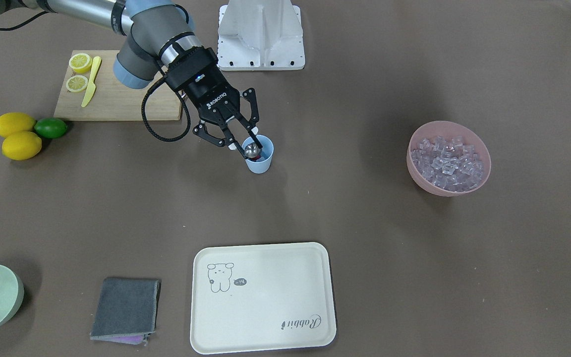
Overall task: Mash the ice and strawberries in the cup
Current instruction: 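Lift the muddler out of the cup and carry it back beside the lemons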
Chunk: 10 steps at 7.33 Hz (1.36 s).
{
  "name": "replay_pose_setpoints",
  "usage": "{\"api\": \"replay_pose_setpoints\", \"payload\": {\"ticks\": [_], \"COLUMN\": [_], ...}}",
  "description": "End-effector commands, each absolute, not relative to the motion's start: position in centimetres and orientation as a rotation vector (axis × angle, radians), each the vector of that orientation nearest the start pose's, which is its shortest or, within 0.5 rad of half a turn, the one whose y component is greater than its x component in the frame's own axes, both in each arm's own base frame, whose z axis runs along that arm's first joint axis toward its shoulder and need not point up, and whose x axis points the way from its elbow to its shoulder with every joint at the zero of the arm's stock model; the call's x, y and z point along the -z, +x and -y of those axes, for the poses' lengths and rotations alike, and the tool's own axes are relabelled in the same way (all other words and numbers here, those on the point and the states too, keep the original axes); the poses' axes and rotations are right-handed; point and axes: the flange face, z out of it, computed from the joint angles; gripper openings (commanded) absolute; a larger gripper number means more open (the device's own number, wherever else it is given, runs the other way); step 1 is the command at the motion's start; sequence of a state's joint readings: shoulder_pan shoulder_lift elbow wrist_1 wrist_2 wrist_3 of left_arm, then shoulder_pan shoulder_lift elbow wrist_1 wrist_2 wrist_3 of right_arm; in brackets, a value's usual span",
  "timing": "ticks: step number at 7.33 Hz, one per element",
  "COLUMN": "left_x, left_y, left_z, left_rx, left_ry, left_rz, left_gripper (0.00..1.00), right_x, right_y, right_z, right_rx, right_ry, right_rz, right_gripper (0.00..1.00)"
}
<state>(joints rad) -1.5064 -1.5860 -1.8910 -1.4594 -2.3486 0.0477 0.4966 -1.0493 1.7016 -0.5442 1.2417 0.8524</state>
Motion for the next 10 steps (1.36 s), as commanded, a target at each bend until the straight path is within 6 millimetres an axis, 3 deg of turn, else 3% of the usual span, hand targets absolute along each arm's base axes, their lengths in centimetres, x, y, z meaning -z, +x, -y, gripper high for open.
{"api": "replay_pose_setpoints", "payload": {"ticks": [1,2,4,5,6,7,8,10], "left_x": [-50.7,-50.7,-51.5,-51.8,-51.9,-51.5,-51.2,-51.0], "left_y": [-3.2,-3.2,-3.1,-3.1,-3.2,-3.4,-3.4,-3.5], "left_z": [49.3,49.3,49.7,50.0,49.8,49.5,49.5,49.4], "left_rx": [-0.174,-0.129,-0.110,-0.109,-0.110,-0.112,-0.116,-0.111], "left_ry": [0.197,0.178,0.157,0.153,0.153,0.166,0.177,0.201], "left_rz": [-0.779,-0.783,-0.781,-0.778,-0.777,-0.773,-0.773,-0.771], "left_gripper": [0.98,0.98,0.98,0.98,0.98,0.98,0.98,0.98], "right_x": [-18.4,-21.2,-30.5,-34.5,-37.5,-39.4,-42.5,-49.3], "right_y": [-39.3,-36.8,-29.8,-26.0,-23.6,-23.2,-24.1,-27.2], "right_z": [46.7,48.5,51.5,52.5,53.2,53.7,54.7,58.9], "right_rx": [-0.037,-0.008,0.023,0.009,-0.002,-0.032,-0.001,0.017], "right_ry": [1.010,0.929,0.634,0.474,0.317,0.199,0.132,-0.006], "right_rz": [1.116,1.093,1.030,0.997,0.967,0.903,0.839,0.790], "right_gripper": [0.00,0.00,0.00,0.00,0.00,0.00,0.00,0.00]}}
